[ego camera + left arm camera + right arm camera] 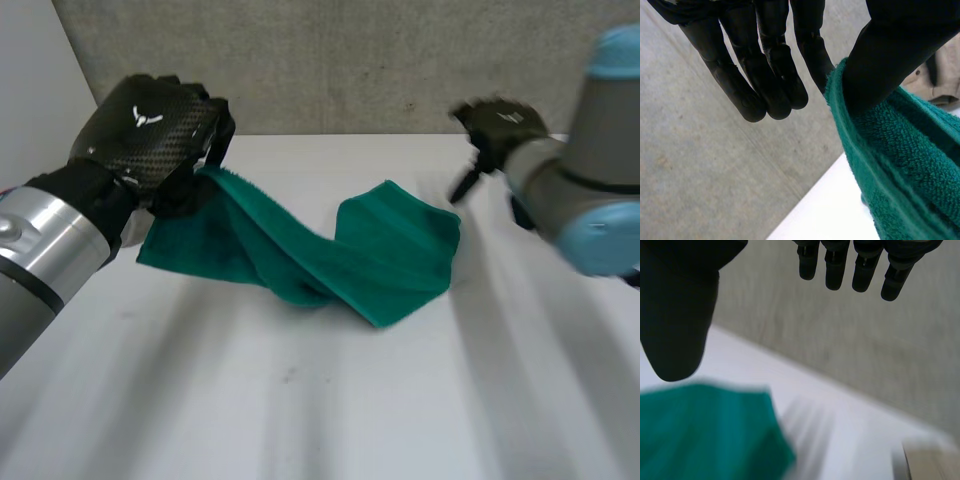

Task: Fold the laundry.

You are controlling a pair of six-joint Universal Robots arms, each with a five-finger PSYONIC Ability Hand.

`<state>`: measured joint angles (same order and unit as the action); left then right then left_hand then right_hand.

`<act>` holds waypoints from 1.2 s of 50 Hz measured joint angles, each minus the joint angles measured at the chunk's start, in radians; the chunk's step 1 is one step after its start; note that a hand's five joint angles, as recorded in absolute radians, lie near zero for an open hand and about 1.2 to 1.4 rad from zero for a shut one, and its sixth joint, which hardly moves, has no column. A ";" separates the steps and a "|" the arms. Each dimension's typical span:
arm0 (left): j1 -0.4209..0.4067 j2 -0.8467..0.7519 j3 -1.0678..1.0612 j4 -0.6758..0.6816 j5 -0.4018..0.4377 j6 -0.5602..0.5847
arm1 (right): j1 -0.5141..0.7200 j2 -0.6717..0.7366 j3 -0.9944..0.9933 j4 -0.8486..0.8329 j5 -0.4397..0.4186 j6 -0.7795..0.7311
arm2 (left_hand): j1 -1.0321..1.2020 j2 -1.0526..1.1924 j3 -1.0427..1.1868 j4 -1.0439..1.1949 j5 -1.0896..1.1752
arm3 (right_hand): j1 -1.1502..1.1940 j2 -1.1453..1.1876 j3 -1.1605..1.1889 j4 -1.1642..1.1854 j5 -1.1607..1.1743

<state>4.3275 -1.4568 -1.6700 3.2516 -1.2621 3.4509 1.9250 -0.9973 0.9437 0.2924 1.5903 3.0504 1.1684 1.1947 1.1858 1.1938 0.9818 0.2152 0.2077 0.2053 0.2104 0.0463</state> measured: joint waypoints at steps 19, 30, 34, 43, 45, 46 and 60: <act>-0.180 -0.009 0.197 -0.085 -0.096 0.012 | -0.013 -0.197 0.769 -0.288 -0.262 0.393 | 0.000 0.000 0.001 0.003 0.000 | 0.167 0.184 0.178 0.164 0.139; -0.222 0.021 0.192 -0.084 -0.129 0.013 | 0.166 0.053 0.553 -0.487 -0.009 0.352 | 0.000 0.002 0.003 0.003 0.000 | 0.069 0.065 0.061 0.067 0.026; -0.224 0.034 0.188 -0.084 -0.139 0.010 | 0.204 0.136 0.459 -0.483 0.042 0.310 | 0.000 0.002 0.003 0.003 0.000 | 0.069 0.065 0.061 0.067 0.026; -0.232 0.070 0.182 -0.084 -0.154 0.003 | 0.256 0.274 0.297 -0.478 0.103 0.279 | 0.000 0.002 0.003 0.003 0.000 | 0.143 0.154 0.165 0.152 0.149; -0.237 0.081 0.181 -0.085 -0.157 0.002 | 0.268 0.306 0.250 -0.482 0.117 0.275 | 0.000 0.002 0.003 0.003 0.000 | 0.303 0.337 0.339 0.330 0.327; -0.239 0.084 0.181 -0.085 -0.158 0.001 | 0.271 0.314 0.237 -0.483 0.121 0.273 | 0.000 0.002 0.003 0.003 0.000 | 0.357 0.385 0.386 0.378 0.372; -0.229 0.103 0.172 -0.083 -0.179 -0.011 | 0.305 0.388 0.102 -0.474 0.133 0.266 | 0.000 0.002 0.003 0.004 0.000 | 0.346 0.337 0.341 0.336 0.314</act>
<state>4.0983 -1.3542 -1.4977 3.1685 -1.4410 3.4396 2.2295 -0.6095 1.0461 -0.1813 1.7232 3.3162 1.1684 1.1965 1.1886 1.1973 0.9818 0.5613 0.5447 0.5459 0.5467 0.3605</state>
